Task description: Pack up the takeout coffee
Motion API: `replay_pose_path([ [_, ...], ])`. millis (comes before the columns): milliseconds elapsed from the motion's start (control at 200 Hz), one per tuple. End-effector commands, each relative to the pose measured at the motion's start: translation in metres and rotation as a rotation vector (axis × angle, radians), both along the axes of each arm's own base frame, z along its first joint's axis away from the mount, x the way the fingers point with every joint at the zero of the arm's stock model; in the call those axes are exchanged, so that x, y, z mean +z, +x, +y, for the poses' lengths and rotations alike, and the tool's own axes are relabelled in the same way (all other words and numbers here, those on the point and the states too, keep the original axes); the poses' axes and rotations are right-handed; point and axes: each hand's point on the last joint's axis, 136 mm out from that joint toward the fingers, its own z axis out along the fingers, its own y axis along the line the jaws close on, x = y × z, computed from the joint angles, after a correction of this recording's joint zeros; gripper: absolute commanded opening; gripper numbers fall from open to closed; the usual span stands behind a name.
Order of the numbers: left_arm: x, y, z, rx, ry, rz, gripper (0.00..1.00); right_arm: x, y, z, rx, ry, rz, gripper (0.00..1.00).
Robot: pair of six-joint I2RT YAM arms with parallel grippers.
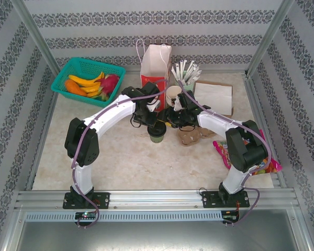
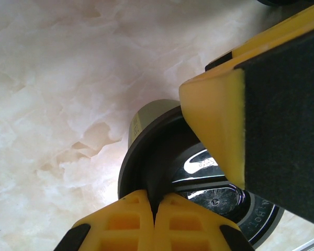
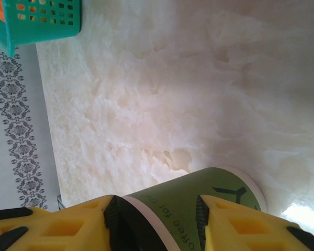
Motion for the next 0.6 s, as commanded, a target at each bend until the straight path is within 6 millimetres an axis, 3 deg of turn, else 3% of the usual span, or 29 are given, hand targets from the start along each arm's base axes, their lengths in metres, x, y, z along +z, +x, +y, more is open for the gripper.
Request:
replay_pose_path([
  [0, -0.053, -0.026, -0.008, -0.02, 0.067, 0.146, 0.0, -0.053, -0.041, -0.005, 0.056, -0.083, 0.166, 0.44],
  [105, -0.054, -0.024, -0.006, 0.0, 0.08, 0.136, 0.0, -0.046, -0.037, -0.003, 0.062, -0.081, 0.142, 0.44],
  [235, -0.051, -0.021, -0.003, 0.028, 0.088, 0.122, 0.0, -0.017, -0.026, -0.002, 0.055, -0.074, 0.053, 0.46],
  [395, -0.047, -0.019, 0.001, 0.063, 0.102, 0.109, 0.0, 0.014, -0.024, -0.017, -0.008, -0.109, -0.064, 0.55],
  [595, -0.044, -0.018, 0.0, 0.077, 0.098, 0.108, 0.0, 0.02, -0.041, -0.03, -0.028, -0.176, -0.156, 0.64],
])
